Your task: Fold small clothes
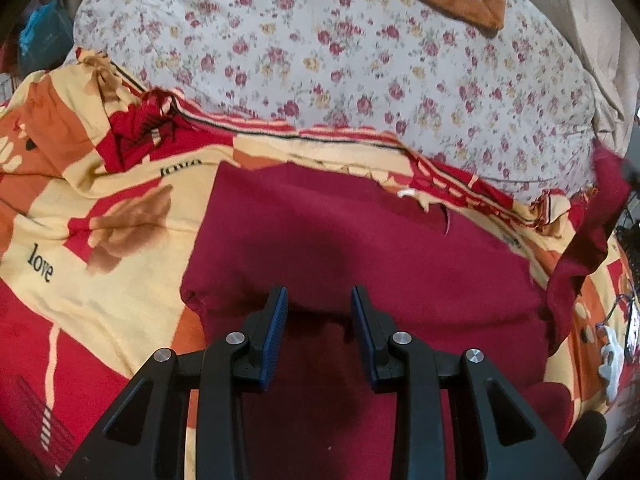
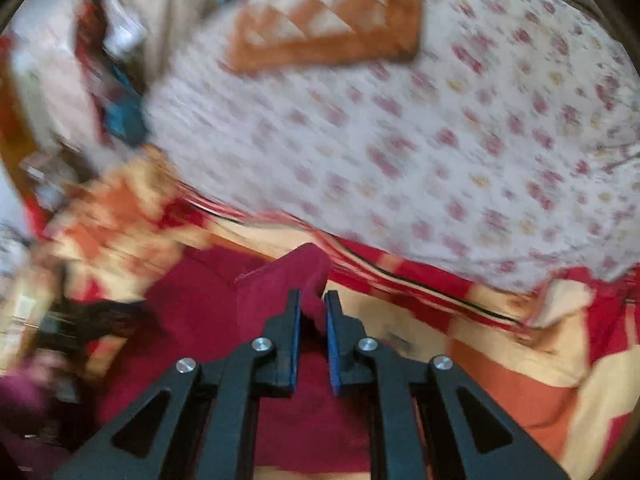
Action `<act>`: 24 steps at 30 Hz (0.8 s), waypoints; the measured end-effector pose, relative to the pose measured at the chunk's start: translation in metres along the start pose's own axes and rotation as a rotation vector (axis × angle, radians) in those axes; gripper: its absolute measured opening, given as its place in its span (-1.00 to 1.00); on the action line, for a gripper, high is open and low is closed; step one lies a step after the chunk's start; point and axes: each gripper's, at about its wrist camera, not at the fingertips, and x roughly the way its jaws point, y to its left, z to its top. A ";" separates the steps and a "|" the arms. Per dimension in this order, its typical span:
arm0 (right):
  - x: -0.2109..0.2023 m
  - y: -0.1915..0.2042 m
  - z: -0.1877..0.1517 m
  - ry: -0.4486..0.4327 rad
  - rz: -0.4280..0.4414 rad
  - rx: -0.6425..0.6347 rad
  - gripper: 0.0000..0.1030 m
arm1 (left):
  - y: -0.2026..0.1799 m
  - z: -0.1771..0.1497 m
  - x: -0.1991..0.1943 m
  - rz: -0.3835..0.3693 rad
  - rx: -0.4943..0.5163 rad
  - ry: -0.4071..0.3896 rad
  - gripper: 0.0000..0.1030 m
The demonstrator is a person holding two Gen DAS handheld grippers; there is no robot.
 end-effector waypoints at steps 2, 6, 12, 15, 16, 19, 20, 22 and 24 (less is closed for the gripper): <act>-0.007 0.021 0.005 -0.014 0.087 -0.018 -0.78 | 0.000 0.002 -0.008 -0.005 -0.005 -0.018 -0.78; 0.017 0.062 0.013 0.027 0.210 -0.035 -0.78 | 0.005 0.003 -0.022 -0.012 -0.022 -0.049 -0.78; 0.110 0.111 0.010 0.170 0.264 -0.075 -0.78 | 0.022 0.004 -0.035 -0.025 -0.065 -0.079 -0.78; 0.163 0.127 -0.001 0.261 0.257 -0.086 -0.78 | 0.033 0.003 -0.037 -0.016 -0.086 -0.088 -0.78; 0.178 0.129 -0.003 0.280 0.248 -0.088 -0.78 | 0.037 0.003 -0.036 -0.014 -0.095 -0.085 -0.78; 0.221 0.130 -0.013 0.318 0.180 -0.098 -0.75 | 0.046 0.003 -0.030 -0.009 -0.117 -0.078 -0.78; 0.233 0.128 -0.015 0.319 0.150 -0.090 -0.72 | 0.048 0.003 -0.027 -0.009 -0.121 -0.074 -0.78; 0.252 0.122 -0.017 0.316 0.058 -0.068 -0.45 | 0.049 0.005 -0.021 -0.018 -0.132 -0.060 -0.78; 0.260 0.111 -0.016 0.309 -0.029 -0.019 -0.01 | 0.047 0.007 -0.018 -0.031 -0.133 -0.055 -0.78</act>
